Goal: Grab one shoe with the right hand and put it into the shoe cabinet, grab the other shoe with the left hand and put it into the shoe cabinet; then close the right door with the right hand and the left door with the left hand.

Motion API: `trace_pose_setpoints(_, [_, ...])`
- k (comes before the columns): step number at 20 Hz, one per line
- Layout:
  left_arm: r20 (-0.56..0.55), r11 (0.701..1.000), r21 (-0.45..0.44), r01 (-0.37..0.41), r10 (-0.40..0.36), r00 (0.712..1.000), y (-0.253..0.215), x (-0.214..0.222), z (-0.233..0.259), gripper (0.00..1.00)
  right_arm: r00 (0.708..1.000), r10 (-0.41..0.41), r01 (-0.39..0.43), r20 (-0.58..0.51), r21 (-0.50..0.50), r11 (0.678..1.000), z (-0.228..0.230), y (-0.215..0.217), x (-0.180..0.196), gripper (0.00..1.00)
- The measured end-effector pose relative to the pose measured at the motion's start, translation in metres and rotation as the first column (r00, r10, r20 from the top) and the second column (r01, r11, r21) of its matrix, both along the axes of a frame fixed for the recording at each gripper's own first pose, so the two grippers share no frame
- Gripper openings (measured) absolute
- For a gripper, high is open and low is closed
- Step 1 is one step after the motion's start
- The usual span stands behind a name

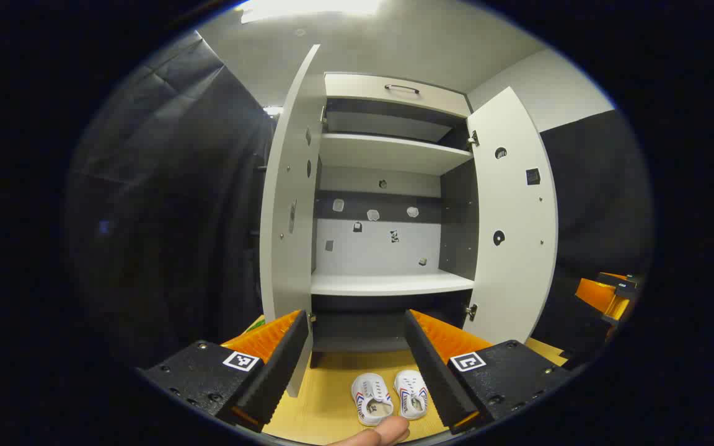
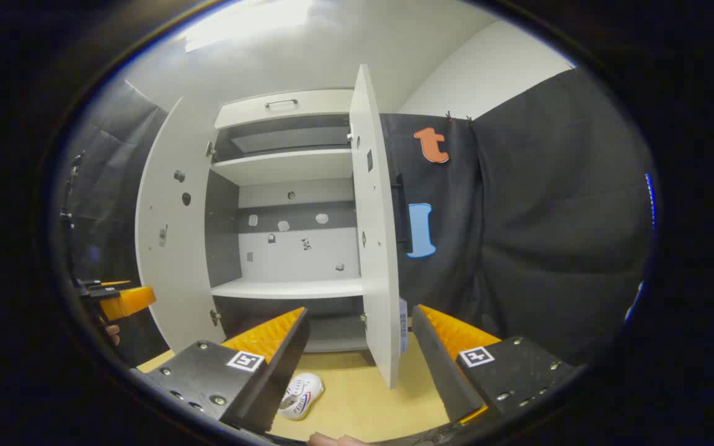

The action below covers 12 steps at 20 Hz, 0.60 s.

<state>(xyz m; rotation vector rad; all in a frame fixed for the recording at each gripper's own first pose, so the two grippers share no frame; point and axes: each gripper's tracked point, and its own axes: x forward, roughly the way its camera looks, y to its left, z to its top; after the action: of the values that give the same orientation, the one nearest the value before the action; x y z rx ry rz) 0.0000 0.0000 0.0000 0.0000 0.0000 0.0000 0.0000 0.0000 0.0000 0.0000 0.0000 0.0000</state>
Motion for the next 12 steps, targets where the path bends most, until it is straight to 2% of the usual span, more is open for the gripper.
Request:
trace_pose_setpoints(1, [-0.003, 1.0, 0.008, 0.002, -0.002, 1.0, 0.001, 0.0, 0.0, 0.96, 1.0, -0.001, 0.001, 0.001, 0.001, 1.0, 0.001, -0.001, 0.0, 0.98])
trace_pose_setpoints(11, [0.024, 1.0, 0.004, -0.019, 0.018, 1.0, 0.01, 0.007, 0.004, 0.96, 0.999, -0.041, 0.041, 0.004, 0.003, 0.999, 0.004, -0.022, 0.001, 0.98])
trace_pose_setpoints(12, [0.02, 1.0, -0.004, -0.022, 0.022, 1.0, 0.011, 0.008, 0.003, 0.96, 0.999, -0.045, 0.044, 0.003, 0.005, 0.999, 0.004, -0.024, 0.002, 0.94])
